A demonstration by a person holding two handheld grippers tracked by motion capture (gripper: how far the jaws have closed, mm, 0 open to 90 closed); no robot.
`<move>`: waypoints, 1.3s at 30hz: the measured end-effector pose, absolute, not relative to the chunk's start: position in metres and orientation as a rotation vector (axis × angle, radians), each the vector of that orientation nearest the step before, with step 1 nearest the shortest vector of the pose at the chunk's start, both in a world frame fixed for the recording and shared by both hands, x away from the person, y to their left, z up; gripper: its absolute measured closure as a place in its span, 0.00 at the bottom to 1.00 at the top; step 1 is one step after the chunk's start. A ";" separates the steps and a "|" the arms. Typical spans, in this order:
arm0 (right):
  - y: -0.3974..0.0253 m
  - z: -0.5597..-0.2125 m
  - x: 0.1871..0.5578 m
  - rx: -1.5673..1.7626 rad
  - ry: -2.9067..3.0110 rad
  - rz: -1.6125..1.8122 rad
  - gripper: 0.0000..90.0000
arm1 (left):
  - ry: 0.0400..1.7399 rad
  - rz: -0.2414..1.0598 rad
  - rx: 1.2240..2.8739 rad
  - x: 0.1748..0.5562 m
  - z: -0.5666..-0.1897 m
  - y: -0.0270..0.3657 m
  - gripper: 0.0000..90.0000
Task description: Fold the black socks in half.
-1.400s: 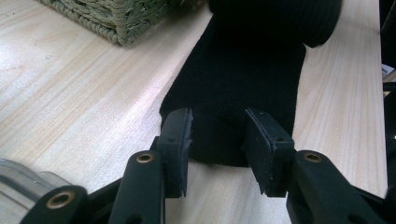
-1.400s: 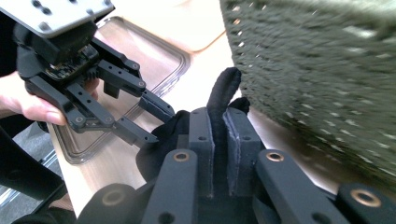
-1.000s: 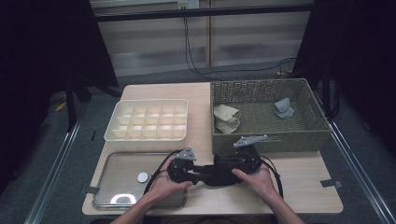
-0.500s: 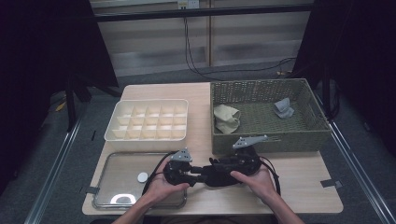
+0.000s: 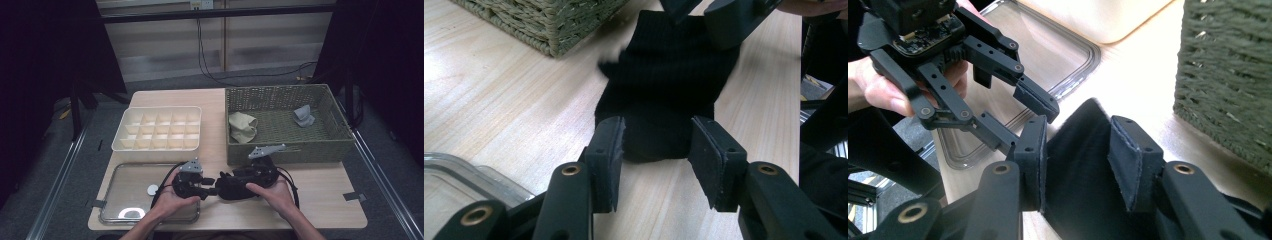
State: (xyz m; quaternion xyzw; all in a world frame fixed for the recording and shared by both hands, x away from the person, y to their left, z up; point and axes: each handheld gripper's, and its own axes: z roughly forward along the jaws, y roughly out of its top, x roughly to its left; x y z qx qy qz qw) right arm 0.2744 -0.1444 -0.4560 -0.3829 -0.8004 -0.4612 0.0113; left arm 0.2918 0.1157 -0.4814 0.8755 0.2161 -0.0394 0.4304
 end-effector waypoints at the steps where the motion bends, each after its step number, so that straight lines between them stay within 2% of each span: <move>1: -0.144 -0.456 0.274 -1.195 -2.504 -1.438 0.68 | 0.537 -0.099 2.183 0.292 -0.481 0.116 0.62; 9: -0.132 -0.476 0.280 -1.191 -2.532 -1.332 0.68 | 0.493 -0.124 2.198 0.283 -0.479 0.113 0.68; 15: -0.122 -0.490 0.285 -1.175 -2.605 -1.251 0.63 | 0.483 -0.134 2.210 0.282 -0.481 0.109 0.65; 17: -0.119 -0.493 0.284 -1.151 -2.653 -1.248 0.66 | 0.464 -0.140 2.216 0.282 -0.482 0.108 0.63; 22: -0.119 -0.493 0.285 -1.176 -2.640 -1.241 0.88 | 0.466 -0.137 2.243 0.282 -0.486 0.102 0.63; 23: -0.120 -0.493 0.286 -1.187 -2.623 -1.246 0.89 | 0.472 -0.135 2.250 0.282 -0.487 0.102 0.63; 32: -0.125 -0.471 0.286 -1.209 -2.479 -1.372 0.91 | 0.472 -0.126 2.236 0.284 -0.487 0.102 0.62; 39: -0.116 -0.476 0.297 -1.205 -2.406 -1.396 0.90 | 0.473 -0.128 2.232 0.285 -0.489 0.101 0.62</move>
